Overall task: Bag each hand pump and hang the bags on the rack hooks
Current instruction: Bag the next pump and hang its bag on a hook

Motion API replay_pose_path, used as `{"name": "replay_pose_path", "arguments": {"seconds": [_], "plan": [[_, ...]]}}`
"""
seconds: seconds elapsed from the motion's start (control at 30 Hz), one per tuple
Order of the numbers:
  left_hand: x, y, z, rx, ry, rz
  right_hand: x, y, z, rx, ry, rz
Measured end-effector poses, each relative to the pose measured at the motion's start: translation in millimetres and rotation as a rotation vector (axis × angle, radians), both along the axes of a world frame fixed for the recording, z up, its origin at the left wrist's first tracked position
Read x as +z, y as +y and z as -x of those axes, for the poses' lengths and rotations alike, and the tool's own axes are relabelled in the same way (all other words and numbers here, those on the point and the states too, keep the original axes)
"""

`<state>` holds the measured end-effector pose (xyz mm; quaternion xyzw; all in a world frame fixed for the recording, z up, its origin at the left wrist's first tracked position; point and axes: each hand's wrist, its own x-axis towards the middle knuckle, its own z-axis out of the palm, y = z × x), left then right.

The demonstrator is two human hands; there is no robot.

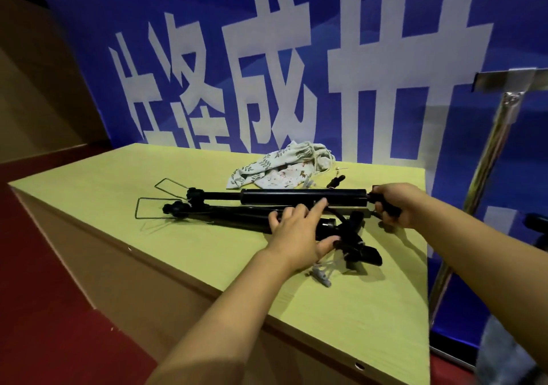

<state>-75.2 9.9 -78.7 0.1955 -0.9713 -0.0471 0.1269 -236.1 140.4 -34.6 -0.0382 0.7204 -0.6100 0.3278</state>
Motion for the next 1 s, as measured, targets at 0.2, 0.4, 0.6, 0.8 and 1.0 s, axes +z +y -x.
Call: {"name": "replay_pose_path", "arguments": {"seconds": [0.2,0.4,0.6,0.8,1.0], "plan": [[-2.4,4.4,-2.7,0.030,0.067,-0.073,4.2,4.7,-9.3,0.045,-0.057,0.127],[-3.3,7.7,-1.4,0.032,0.039,-0.047,19.7,12.4,-26.9,-0.109,-0.148,0.350],[0.1,6.1,-3.1,0.016,-0.008,-0.146,32.9,47.1,-51.0,-0.128,-0.342,0.659],[7.2,7.3,-12.2,0.046,0.043,-0.482,25.3,94.1,-99.7,-0.153,-0.421,0.927],[9.7,20.7,-18.8,0.041,0.243,-0.519,-5.0,155.6,-124.2,-0.063,-0.470,1.240]]}}
